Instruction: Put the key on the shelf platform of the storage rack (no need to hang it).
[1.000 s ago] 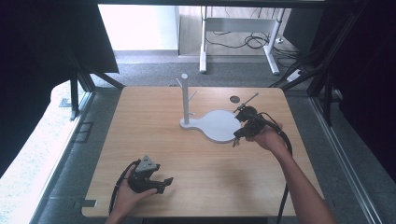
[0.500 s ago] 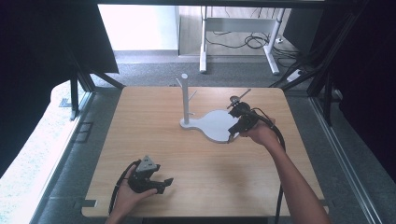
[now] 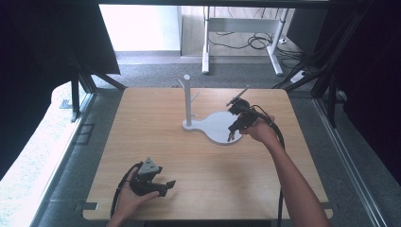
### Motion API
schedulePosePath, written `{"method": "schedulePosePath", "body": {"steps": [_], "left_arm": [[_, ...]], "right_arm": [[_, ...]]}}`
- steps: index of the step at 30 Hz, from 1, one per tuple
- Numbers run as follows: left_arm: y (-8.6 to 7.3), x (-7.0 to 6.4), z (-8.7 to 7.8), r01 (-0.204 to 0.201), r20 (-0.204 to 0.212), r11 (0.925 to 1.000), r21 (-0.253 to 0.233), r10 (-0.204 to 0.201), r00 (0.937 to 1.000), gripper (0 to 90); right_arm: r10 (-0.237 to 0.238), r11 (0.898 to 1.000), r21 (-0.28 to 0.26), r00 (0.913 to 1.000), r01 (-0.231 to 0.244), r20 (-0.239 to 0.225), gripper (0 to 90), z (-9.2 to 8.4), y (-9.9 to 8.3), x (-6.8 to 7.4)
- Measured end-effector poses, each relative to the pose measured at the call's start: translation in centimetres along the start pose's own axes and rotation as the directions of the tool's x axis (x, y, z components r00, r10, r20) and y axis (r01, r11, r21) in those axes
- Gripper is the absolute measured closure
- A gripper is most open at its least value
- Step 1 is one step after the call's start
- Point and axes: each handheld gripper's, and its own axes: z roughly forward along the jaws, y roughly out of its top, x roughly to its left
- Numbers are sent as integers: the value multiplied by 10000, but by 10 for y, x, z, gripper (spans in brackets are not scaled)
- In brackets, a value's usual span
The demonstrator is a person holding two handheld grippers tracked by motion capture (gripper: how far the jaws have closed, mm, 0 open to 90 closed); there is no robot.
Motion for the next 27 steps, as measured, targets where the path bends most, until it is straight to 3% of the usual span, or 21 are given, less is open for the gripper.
{"method": "schedulePosePath", "body": {"steps": [27], "left_arm": [[-1, 1, 0, 106, 83, 9999, -53, -105, 9999, 240]], "right_arm": [[315, 9988, 373, 9995, -316, 35, 899, 24, 25, -17]]}}
